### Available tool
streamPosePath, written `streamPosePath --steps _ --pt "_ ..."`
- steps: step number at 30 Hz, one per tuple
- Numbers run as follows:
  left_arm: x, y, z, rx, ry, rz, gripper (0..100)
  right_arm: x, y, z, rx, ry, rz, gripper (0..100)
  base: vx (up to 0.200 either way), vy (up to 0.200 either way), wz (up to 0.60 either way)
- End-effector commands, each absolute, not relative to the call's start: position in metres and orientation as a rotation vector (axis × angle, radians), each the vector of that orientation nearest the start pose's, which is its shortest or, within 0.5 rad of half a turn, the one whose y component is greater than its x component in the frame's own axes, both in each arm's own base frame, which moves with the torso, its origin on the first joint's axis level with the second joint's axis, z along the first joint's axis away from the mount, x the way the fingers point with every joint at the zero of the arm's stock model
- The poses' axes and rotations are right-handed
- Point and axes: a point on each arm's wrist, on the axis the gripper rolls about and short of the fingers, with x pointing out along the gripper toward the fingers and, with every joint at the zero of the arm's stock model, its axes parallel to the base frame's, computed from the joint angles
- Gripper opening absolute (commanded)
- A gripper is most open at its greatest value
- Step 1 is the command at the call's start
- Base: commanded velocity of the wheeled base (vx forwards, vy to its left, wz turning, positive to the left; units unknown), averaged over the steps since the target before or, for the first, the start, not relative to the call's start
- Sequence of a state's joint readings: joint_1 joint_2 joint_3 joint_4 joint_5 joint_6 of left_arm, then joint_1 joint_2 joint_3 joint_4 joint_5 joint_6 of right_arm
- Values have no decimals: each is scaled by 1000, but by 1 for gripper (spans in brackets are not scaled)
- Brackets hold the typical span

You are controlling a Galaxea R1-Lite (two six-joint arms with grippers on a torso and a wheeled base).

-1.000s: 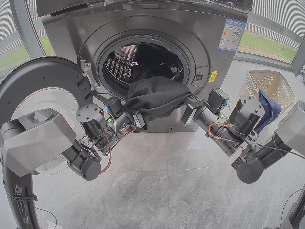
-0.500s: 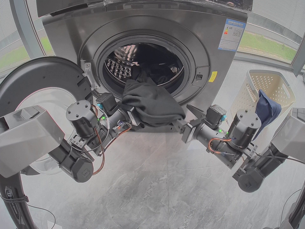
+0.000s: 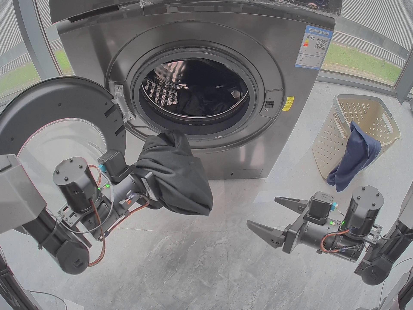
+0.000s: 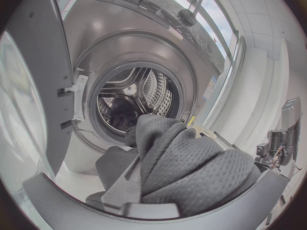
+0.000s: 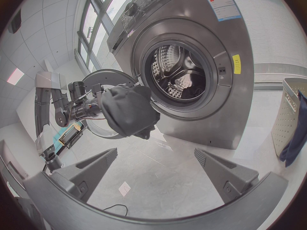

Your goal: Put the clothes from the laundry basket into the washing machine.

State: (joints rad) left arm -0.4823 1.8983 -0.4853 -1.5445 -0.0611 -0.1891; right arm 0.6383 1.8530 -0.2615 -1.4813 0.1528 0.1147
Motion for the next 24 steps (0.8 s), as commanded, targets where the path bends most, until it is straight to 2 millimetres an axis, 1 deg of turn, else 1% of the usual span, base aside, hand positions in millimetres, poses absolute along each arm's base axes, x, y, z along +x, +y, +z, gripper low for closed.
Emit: streamPosePath --steps 1,5,6,10,11,22,24 --pt "221 -125 146 -240 -52 -590 0 222 133 119 110 67 686 100 0 0 0" --pt "215 -129 141 -227 -28 -626 0 225 129 121 109 57 633 100 0 0 0" --pt "211 -132 138 -226 -12 -644 0 227 128 122 110 51 609 100 0 0 0" --pt "208 -131 134 -220 8 -648 0 231 123 122 105 42 573 100 0 0 0" --pt "207 -131 133 -216 11 -652 0 235 120 124 106 31 547 100 0 0 0" --pt "205 -131 129 -207 29 -655 0 235 122 122 104 39 548 100 0 0 0" --pt "206 -132 131 -203 20 -654 0 234 123 119 103 53 552 100 200 0 0"
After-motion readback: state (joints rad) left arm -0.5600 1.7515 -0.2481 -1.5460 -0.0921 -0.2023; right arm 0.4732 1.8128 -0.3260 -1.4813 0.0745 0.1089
